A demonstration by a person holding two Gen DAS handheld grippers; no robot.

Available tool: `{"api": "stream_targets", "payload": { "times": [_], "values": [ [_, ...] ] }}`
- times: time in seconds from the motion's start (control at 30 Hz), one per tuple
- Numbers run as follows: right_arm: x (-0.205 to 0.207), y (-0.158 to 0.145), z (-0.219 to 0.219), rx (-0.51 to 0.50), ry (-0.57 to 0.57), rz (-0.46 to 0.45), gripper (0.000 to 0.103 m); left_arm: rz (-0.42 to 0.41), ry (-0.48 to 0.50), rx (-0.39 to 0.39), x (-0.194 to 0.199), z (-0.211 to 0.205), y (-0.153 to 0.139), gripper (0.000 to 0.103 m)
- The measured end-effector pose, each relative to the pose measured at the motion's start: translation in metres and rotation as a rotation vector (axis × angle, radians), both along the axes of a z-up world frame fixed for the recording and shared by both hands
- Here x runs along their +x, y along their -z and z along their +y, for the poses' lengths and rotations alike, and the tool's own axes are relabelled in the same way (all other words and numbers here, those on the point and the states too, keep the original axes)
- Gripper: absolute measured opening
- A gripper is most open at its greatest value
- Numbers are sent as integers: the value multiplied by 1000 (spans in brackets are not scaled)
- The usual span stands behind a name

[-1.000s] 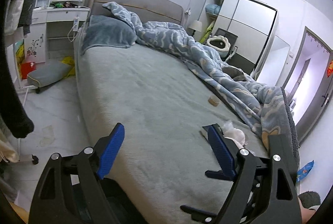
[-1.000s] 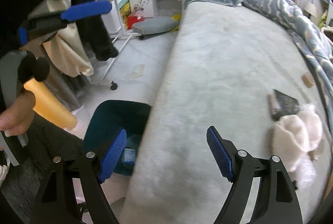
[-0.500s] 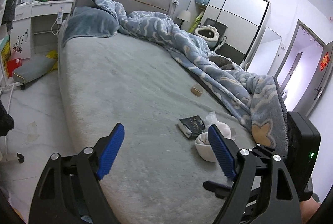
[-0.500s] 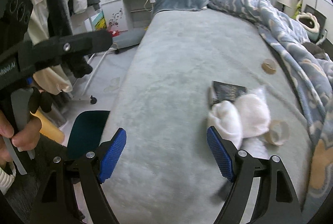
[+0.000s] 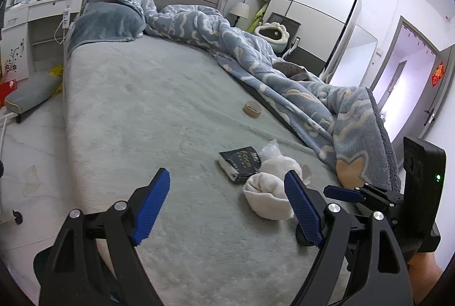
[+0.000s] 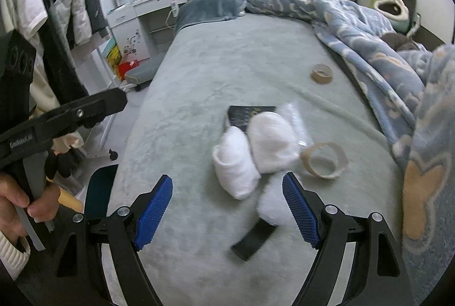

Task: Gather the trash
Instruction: 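Move the right gripper back over the bed to the bubble wrap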

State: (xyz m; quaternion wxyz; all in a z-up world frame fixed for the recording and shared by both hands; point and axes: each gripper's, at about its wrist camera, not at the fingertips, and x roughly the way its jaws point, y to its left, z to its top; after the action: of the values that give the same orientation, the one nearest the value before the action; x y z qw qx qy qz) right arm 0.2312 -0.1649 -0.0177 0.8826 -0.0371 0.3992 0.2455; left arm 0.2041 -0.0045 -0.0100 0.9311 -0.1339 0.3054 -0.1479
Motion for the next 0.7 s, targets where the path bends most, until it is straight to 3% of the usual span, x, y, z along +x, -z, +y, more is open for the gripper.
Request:
{"api": "stream_targets", "payload": {
  "times": [0.53,0.7],
  "values": [
    [25,31,-45,95,119,119,81,23,84,6,11,-41,15,88],
    [28,43,-51,140,125,162,73,13,82,-24,11,-43,15,89]
  ]
}}
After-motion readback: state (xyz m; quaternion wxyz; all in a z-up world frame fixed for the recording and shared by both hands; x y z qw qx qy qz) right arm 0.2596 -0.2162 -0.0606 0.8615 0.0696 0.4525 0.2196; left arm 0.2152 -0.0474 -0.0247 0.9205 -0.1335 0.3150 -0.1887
